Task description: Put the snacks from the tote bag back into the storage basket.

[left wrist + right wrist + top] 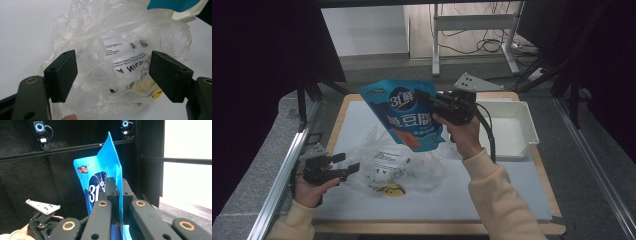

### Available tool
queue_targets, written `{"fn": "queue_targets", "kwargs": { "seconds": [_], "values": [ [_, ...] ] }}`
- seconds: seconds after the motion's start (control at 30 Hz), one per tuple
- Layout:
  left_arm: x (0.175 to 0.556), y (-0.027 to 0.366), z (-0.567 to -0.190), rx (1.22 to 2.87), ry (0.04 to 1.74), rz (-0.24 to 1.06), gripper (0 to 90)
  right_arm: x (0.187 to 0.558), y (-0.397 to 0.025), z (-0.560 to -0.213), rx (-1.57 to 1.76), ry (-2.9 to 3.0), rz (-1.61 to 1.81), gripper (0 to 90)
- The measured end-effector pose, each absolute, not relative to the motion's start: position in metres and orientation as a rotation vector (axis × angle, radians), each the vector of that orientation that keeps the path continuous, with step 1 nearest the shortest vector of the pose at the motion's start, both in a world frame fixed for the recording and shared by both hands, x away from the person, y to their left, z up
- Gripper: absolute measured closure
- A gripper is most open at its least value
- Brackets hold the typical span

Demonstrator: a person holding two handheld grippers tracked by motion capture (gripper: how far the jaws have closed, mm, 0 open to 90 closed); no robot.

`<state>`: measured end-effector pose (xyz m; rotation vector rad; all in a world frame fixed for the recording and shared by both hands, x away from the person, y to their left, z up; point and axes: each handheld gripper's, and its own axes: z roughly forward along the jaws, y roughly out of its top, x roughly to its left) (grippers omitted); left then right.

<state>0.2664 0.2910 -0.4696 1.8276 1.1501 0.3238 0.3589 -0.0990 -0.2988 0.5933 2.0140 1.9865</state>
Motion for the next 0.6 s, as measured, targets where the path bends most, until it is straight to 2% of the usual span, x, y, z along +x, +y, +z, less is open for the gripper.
{"fn": "queue_targets", "kwargs": {
  "seconds": [0.6],
  "values": [
    [0.267,0.291,-0.47,1.821,1.157,0.324,23.1,0.368,-0.139,-0.295,0.674,1.945,1.945,88.5]
  ]
}}
